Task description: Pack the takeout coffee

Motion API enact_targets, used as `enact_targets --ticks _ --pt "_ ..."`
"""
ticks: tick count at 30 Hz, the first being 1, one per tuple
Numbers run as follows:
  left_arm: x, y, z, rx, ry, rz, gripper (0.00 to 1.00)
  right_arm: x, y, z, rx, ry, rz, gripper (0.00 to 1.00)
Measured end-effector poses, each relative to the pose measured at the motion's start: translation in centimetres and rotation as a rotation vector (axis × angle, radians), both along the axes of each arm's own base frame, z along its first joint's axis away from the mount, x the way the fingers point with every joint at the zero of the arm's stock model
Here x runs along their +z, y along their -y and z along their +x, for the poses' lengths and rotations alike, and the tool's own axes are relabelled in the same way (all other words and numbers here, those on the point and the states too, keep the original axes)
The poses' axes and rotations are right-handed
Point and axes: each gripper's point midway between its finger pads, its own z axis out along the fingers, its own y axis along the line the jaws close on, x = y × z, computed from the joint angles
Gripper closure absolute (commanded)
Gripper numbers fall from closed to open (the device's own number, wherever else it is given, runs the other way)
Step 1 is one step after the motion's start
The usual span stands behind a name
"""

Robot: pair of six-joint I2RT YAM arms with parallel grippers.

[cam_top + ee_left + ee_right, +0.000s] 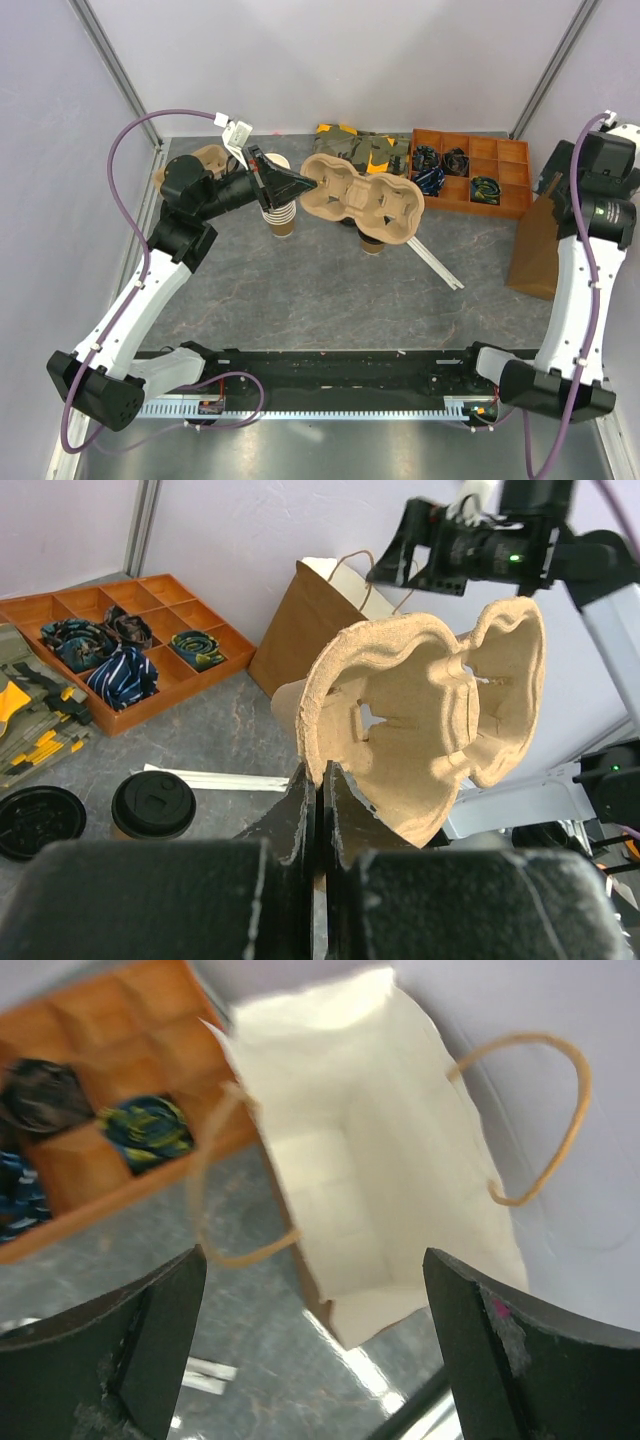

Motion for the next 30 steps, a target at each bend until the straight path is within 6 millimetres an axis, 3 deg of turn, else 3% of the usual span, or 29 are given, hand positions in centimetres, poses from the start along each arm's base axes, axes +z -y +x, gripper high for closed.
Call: enact_targets --ticks 4,10,15,17,19,21,22,23,27,30 --pt "0.2 0.0 0.0 0.001 0.008 -0.004 0.98 -3.2 2.1 -1.1 -0.07 -0.124 0.02 0.04" --pt "0.4 0.0 0.0 -0.001 0.017 -0.008 0.98 -5.4 3.0 -2.1 -0.075 -0.195 0.024 0.18" --pt "0.5 0.0 0.0 -0.001 0.017 -0.008 0.98 -7.6 4.2 -2.9 -0.073 -0.241 0.056 0.38" --pt "0.4 0.0 0.0 -0.001 0.017 -0.007 0.98 -8.4 4.5 -3.2 -0.058 -0.259 0.075 0.52" --pt "0.4 -0.1 0.0 -0.001 0.014 -0.006 0.98 -9.1 4.4 -3.0 -0.02 -0.273 0.093 0.57" --pt "0.4 -0.1 -0.1 -0.001 0.009 -0.003 0.98 -9.4 3.9 -2.6 0.033 -0.276 0.108 0.74" --pt "0.4 -0.1 -0.1 0.0 0.006 -0.001 0.98 -9.5 3.6 -2.4 0.067 -0.278 0.11 0.95" --pt "0.4 -0.1 -0.1 0.0 0.005 0.001 0.98 -9.5 3.5 -2.2 0.096 -0.282 0.105 1.0" --pt "0.5 -0.1 -0.1 0.003 0.015 0.007 0.98 -9.0 2.0 -1.4 0.244 -0.271 0.09 1.0" --pt "0.4 -0.2 0.0 0.006 0.015 0.013 0.98 -7.0 0.7 -0.9 0.377 -0.24 0.032 1.0"
